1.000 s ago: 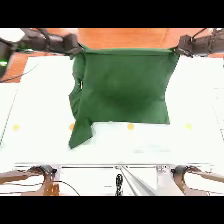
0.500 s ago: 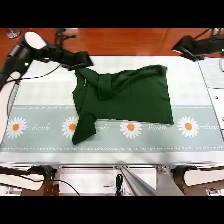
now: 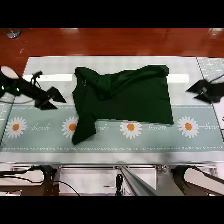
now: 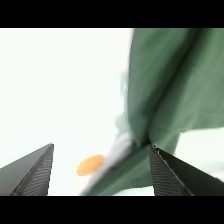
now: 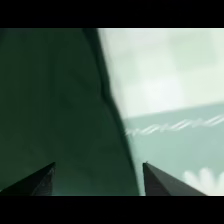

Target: Fold the shirts.

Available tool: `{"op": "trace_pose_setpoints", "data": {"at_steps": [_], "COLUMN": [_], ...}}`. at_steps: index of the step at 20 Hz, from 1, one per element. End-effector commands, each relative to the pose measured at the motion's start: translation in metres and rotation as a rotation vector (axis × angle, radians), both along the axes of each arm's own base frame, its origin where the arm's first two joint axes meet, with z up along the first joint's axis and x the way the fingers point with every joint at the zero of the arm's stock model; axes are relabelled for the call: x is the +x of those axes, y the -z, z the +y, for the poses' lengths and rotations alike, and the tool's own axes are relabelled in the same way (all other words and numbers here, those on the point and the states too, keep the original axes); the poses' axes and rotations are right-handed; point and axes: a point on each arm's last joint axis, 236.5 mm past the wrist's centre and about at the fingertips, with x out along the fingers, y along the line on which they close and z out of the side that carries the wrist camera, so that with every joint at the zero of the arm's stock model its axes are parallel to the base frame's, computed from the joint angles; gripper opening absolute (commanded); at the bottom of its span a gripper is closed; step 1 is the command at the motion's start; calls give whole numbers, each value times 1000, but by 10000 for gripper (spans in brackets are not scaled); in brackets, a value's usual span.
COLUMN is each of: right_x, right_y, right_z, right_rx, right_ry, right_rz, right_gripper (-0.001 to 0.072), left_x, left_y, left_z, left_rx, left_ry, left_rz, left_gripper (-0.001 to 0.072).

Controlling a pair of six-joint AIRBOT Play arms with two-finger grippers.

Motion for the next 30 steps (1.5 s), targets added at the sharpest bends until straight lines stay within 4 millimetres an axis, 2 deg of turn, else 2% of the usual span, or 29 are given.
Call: {"op": "trace_pose_setpoints", "data": {"at_steps": [1, 3, 5, 6, 8, 11, 14, 16, 17, 18, 19, 22, 23, 25, 26, 27, 30], "right_x": [-36, -45, -48, -48, -47, -47, -47, -47, -47, -47, -48, -58, -67, -101, -118, -126, -121], "right_y": [33, 39, 42, 42, 42, 42, 42, 42, 42, 41, 42, 52, 60, 80, 89, 94, 97], "right_z": [38, 50, 54, 54, 54, 54, 54, 54, 55, 55, 54, 36, 28, 19, 22, 29, 51], "right_rx": [117, 156, 168, 169, 173, 173, 173, 174, 174, 175, 173, 123, 86, 7, -7, -2, -3], "right_ry": [51, 54, 52, 53, 54, 55, 55, 55, 54, 55, 54, 78, 78, 60, 55, 33, -26], "right_rz": [-37, -35, -30, -29, -31, -32, -32, -32, -31, -31, -30, 12, 55, 207, 282, 310, 298], "right_gripper": [622, 622, 622, 622, 621, 622, 621, 622, 622, 621, 622, 622, 621, 622, 621, 622, 622], "left_x": [-25, -24, -17, -13, -4, 3, -4, -8, -9, -10, -8, 8, 14, 26, 30, 32, 31], "left_y": [26, 32, 36, 38, 41, 40, 44, 49, 52, 53, 51, 32, 23, 5, -1, -5, -7], "left_z": [-28, -40, -48, -53, -63, -77, -89, -95, -96, -96, -97, -97, -97, -98, -100, -101, -104], "left_rx": [-142, -165, -153, -136, -116, -122, -123, -124, -124, -125, -126, -140, -148, -158, -161, -163, -168], "left_ry": [-84, -96, -100, -96, -104, -112, -76, -61, -58, -56, -52, -36, -28, -12, -4, 0, 14], "left_rz": [24, 5, -24, -42, -73, -94, -79, -62, -55, -51, -56, -105, -123, -164, -178, -188, -188], "left_gripper": [699, 698, 694, 653, 485, 471, 468, 272, 208, 96, 22, 22, 23, 23, 23, 22, 23]}}
